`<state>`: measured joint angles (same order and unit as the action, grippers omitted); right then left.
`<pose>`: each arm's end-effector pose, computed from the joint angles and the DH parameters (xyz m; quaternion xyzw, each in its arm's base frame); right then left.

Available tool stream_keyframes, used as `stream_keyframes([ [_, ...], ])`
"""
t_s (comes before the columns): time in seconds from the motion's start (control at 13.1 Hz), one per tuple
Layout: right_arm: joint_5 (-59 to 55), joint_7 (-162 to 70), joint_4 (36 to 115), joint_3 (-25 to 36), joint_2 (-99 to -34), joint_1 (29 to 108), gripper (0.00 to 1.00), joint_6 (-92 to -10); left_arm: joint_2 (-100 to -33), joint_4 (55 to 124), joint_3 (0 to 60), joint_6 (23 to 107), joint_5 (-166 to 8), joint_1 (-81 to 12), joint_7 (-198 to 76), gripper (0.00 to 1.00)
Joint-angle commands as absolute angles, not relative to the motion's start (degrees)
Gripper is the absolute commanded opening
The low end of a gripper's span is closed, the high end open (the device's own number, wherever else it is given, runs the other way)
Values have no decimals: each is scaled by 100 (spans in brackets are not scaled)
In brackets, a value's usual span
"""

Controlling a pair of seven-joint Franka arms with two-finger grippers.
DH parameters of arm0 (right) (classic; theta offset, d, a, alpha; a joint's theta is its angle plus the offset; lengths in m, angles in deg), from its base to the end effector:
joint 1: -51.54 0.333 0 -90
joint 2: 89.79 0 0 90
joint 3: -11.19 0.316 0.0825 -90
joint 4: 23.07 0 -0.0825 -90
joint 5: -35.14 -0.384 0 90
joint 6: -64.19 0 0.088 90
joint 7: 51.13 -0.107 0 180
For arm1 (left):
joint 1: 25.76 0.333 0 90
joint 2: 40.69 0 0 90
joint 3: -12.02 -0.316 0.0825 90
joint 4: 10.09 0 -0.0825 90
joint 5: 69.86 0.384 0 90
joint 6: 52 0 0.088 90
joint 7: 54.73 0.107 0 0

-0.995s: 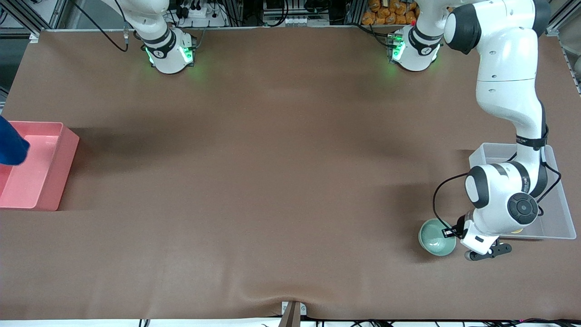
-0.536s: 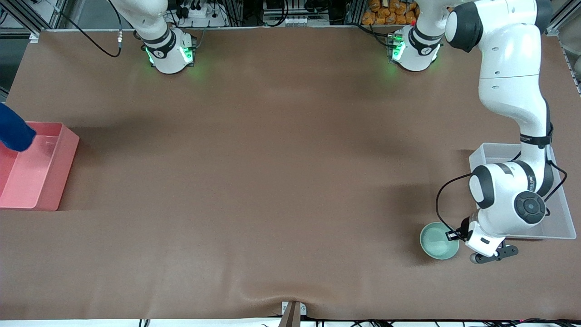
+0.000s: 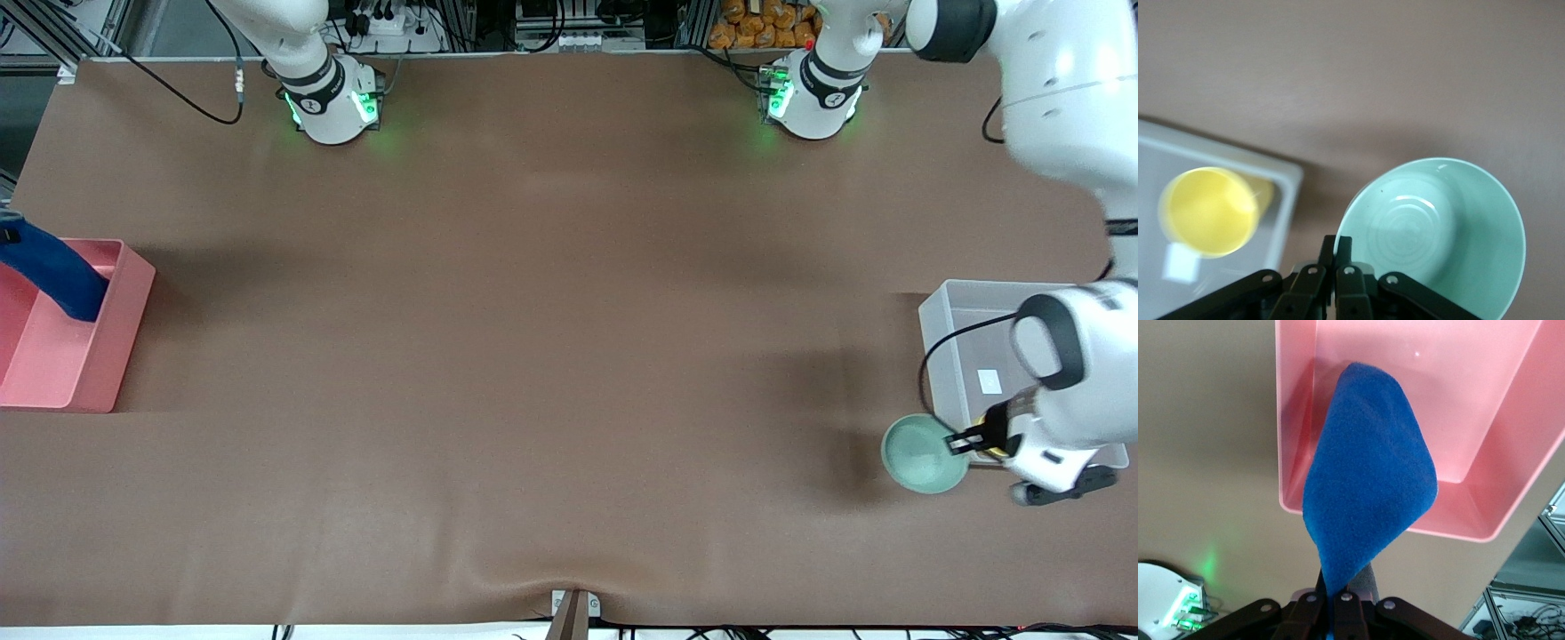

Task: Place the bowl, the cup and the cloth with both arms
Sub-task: 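Carry the bowl into the tray while the right gripper drops the cloth in the bin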

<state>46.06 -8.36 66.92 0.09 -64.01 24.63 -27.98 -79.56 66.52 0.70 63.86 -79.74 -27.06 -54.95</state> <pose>0.4948 -0.3933 0.3636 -0.9685 -0.0637 0.2395 0.0264 0.7287 0.0861 0.3367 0.9944 0.1041 0.0114 0.0155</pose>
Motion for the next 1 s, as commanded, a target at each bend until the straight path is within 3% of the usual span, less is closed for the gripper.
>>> stream_keyframes([
  [0.0,4297,-903,6614,99,-6150,2332,0,-2897,-7507,6901,69,5815,-7962,-2358,-4667,0],
  [0.54,4112,-903,6614,108,-5614,2332,0,-4073,-6979,7638,68,5716,-7724,-1339,-3408,0],
  [0.92,3736,-833,6623,108,-5341,2324,0,-4408,-6618,8832,86,6750,-7724,-985,-2704,0],
])
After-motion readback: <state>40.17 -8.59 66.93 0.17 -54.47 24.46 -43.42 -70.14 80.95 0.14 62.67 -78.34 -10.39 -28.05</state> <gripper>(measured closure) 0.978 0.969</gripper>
